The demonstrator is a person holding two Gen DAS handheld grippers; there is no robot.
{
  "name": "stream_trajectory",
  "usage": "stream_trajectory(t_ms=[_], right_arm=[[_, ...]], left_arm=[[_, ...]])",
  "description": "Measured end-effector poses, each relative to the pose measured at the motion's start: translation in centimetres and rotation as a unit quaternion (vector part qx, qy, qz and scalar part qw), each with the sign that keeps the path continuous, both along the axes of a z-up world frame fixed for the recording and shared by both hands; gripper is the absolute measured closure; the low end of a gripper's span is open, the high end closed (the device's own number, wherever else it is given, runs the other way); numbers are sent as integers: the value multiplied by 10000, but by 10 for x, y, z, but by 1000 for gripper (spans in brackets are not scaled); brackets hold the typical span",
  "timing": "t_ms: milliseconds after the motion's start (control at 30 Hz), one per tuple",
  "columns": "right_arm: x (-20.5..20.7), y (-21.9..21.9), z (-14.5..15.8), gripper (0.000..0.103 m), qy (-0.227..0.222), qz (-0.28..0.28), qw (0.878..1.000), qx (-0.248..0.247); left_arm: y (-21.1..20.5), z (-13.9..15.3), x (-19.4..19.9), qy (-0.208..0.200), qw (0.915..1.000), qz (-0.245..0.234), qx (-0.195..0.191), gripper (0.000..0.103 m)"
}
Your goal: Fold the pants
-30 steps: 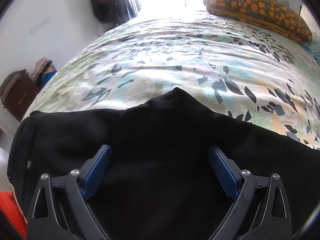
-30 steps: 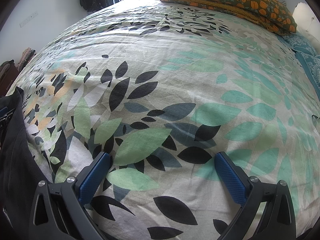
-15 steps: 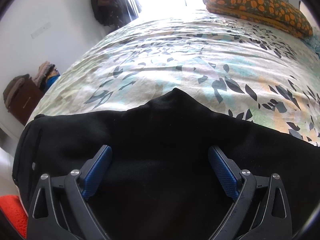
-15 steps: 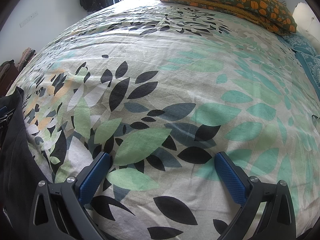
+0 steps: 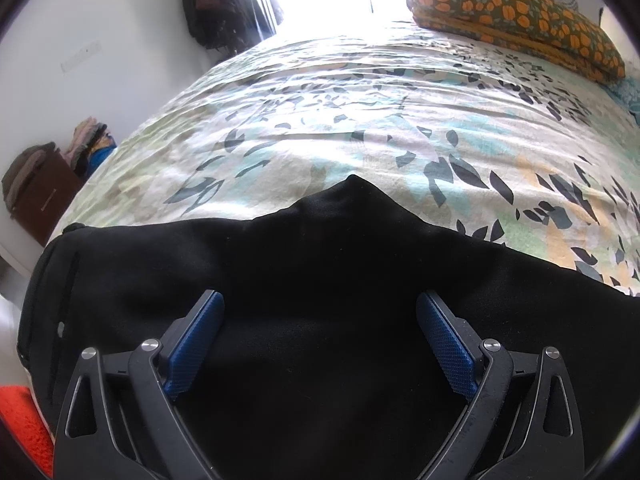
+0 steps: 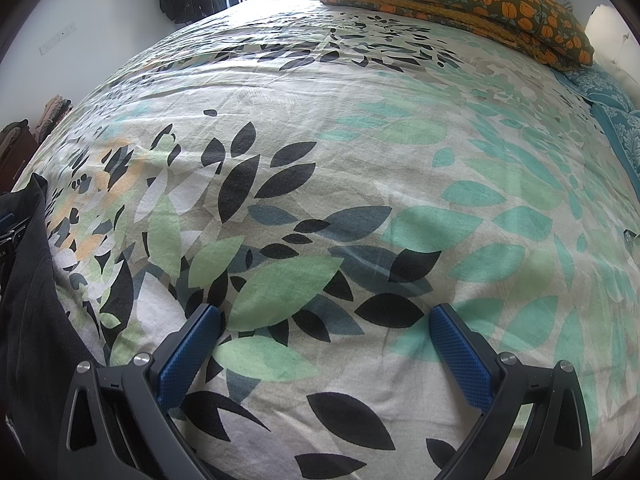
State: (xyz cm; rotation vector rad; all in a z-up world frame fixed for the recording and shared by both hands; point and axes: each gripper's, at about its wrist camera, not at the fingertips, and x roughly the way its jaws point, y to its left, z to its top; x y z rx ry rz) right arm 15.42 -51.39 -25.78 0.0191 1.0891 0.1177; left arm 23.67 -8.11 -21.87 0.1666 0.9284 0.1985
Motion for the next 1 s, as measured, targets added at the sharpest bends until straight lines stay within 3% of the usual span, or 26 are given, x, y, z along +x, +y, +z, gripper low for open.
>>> stream_trajectory(t_ms=[567, 1000], right_arm=[[0, 0, 0, 0, 1, 0, 10000, 0], [0, 0, 0, 0, 2, 0, 10000, -1]], left_arm=[[-1, 0, 0, 2, 10000, -3, 44, 5], [-8, 0, 0, -5, 9996, 1, 299, 5]])
